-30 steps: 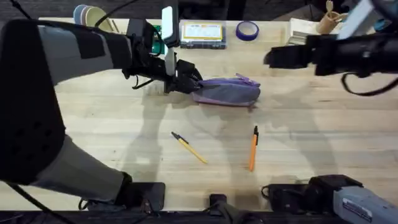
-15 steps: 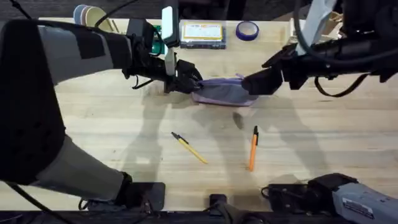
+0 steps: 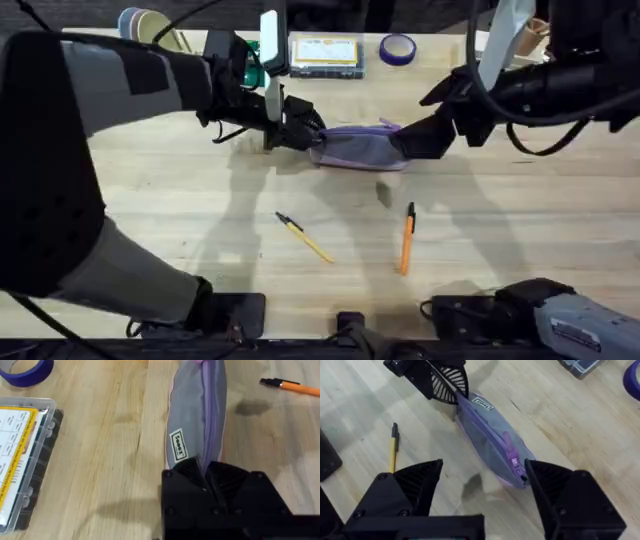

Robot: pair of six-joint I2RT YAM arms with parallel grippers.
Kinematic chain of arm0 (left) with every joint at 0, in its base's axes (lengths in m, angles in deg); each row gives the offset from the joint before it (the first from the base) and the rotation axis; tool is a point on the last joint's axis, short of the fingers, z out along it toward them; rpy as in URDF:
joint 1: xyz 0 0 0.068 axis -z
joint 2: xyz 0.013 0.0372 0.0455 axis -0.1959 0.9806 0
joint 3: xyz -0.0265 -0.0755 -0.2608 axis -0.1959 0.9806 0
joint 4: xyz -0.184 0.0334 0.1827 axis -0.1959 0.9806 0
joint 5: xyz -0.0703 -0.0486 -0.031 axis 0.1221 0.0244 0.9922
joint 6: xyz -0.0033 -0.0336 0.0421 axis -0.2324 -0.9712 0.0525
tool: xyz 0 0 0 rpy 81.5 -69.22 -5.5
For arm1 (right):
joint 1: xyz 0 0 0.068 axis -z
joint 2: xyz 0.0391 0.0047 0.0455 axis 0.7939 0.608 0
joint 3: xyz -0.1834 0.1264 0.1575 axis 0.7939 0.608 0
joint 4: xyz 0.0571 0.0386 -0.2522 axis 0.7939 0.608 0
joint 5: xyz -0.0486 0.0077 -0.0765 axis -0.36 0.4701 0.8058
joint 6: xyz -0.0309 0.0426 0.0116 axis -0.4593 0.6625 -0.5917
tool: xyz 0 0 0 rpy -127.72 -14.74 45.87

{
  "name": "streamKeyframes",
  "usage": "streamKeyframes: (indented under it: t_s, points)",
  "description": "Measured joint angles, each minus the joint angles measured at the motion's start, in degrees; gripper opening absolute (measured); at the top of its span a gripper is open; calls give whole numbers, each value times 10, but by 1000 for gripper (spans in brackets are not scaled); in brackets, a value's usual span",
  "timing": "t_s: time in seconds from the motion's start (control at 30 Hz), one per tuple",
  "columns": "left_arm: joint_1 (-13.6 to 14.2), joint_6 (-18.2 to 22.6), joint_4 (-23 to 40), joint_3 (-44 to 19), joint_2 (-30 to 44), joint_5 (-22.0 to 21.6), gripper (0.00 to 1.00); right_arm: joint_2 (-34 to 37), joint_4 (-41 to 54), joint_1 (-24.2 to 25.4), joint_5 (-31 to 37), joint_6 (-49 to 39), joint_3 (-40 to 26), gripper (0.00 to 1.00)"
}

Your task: Unzip the bag, pick up the pens from the table one at a time and place them inside, then zip the bag closed.

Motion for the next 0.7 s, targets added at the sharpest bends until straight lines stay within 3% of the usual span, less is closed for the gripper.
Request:
streamKeyframes:
  t_s: [0.47, 0.7]
  points:
    - [0, 0, 0, 0, 0, 0, 43, 2, 0, 0, 35, -2, 0, 997]
    - [0, 0, 0, 0, 0, 0, 42, 39, 0, 0, 57, -3, 0, 997]
